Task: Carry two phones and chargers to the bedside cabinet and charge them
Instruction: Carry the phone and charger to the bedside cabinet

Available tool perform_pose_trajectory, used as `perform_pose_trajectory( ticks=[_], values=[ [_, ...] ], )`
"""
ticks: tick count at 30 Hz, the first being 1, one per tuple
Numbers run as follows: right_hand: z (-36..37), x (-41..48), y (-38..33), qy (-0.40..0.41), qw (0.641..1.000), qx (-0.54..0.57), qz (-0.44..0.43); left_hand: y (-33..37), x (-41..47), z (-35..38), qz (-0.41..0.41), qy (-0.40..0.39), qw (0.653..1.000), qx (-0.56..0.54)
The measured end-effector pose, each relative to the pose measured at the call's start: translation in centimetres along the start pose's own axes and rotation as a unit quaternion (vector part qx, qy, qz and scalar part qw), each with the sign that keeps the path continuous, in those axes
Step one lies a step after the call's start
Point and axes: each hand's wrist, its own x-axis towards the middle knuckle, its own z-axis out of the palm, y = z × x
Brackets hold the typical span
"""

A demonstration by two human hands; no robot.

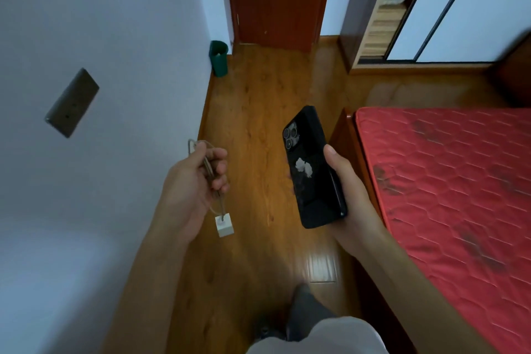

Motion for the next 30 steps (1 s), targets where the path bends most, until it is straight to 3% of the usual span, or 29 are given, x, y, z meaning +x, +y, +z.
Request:
perform_pose_trajectory(
  ticks=[14,30],
  values=[
    [-6.1,23.9,-9.1,0.044,0.996,0.081,-0.018,5.5,25.3,9.8,-0.022,-0.041,0.998,0.032],
    [-12.1,49.4,-20.5,0.075,0.993,0.08,-0.038,13.4,54.4,21.8,-0.01,-0.126,0.989,0.072]
  ],
)
